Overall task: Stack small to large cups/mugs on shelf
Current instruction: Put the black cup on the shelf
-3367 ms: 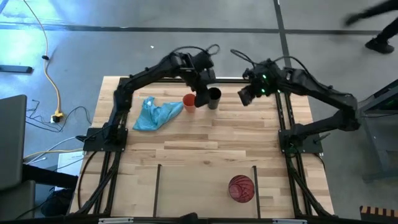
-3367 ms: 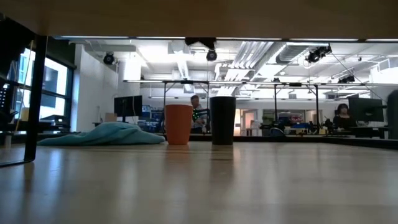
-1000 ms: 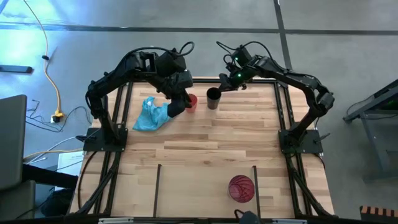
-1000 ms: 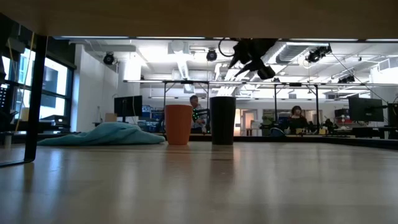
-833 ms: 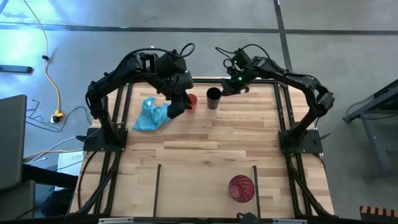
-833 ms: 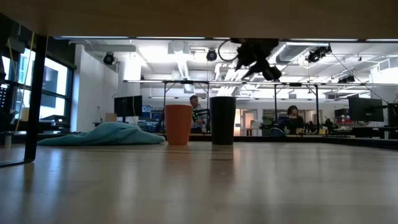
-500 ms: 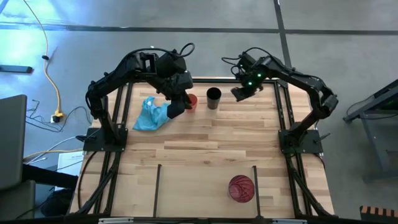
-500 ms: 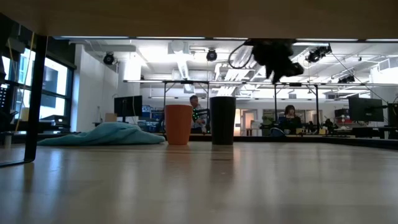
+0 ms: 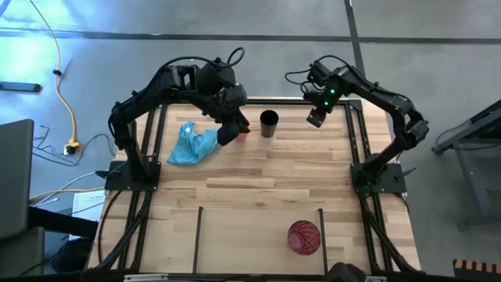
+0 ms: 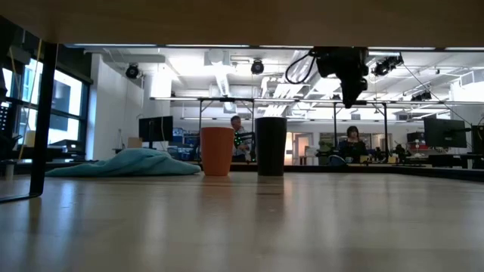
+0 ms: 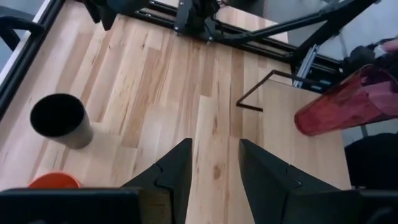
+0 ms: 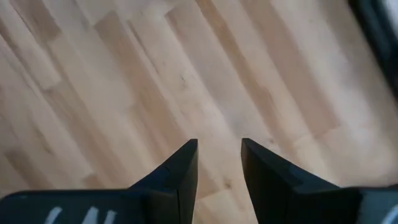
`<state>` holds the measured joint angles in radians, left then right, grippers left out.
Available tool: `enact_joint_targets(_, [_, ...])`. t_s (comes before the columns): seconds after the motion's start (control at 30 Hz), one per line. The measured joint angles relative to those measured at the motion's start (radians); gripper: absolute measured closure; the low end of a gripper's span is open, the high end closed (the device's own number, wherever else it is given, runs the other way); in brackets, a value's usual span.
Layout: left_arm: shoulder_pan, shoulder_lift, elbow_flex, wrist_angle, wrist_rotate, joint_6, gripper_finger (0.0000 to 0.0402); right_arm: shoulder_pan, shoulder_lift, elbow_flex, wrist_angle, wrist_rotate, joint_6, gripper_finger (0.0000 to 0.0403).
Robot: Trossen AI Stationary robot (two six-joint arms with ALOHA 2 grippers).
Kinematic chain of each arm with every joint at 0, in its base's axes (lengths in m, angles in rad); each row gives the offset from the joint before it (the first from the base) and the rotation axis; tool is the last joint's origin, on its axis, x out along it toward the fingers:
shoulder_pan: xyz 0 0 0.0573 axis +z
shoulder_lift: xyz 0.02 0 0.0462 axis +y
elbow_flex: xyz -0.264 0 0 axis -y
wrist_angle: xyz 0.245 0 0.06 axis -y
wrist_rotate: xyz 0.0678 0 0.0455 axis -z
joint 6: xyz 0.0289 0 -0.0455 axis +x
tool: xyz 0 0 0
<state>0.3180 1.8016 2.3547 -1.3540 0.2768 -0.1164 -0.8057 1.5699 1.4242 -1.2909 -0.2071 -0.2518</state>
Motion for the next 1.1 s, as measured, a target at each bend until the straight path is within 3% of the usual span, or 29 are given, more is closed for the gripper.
enact_joint_targets(0.2, [0.0,0.0,0.0,0.007,-0.011,-0.02,0.0284,-0.022,0.007,0.0,0.05,0.089,-0.146,0.0289])
enact_joint_targets(0.6, [0.0,0.0,0.0,-0.005,-0.011,0.005,0.0284,-0.14,0.031,0.0,0.003,0.242,-0.203,0.0289])
enact_joint_targets(0.9, [0.002,0.0,0.0,0.026,-0.012,0.034,0.0284,-0.13,0.04,0.0,0.042,0.234,-0.352,0.0289])
enact_joint_targets(1.1, [0.002,0.0,0.0,0.026,-0.012,0.027,0.0284,-0.094,0.047,0.0,0.089,0.095,-0.363,0.0289])
